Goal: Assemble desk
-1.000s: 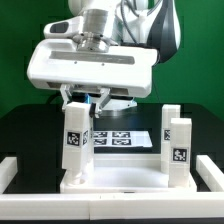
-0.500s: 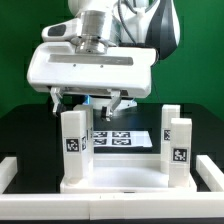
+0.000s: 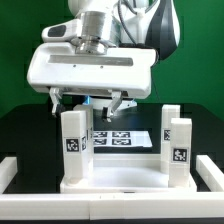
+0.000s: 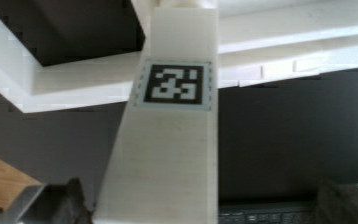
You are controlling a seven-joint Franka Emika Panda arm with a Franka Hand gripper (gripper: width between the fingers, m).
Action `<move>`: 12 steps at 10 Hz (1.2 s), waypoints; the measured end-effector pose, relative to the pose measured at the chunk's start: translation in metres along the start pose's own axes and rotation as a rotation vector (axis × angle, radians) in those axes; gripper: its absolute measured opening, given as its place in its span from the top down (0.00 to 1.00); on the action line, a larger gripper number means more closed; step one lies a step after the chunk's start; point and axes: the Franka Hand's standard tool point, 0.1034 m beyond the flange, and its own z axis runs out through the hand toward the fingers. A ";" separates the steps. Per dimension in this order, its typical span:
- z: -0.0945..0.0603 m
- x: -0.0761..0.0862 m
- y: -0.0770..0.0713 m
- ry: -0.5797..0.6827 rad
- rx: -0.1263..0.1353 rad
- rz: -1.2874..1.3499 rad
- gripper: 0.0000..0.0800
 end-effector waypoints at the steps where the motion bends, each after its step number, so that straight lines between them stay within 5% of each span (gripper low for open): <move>1: 0.000 0.000 0.000 0.000 0.000 0.000 0.19; 6: -0.002 0.001 0.010 -0.084 0.014 -0.009 0.19; 8: -0.011 0.011 0.022 -0.211 0.057 0.018 0.19; 12: -0.020 0.020 0.007 -0.616 0.174 0.060 0.19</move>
Offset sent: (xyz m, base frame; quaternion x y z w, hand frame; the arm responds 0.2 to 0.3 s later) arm 0.0000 0.0000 0.0000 0.0000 0.0000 0.0000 1.0000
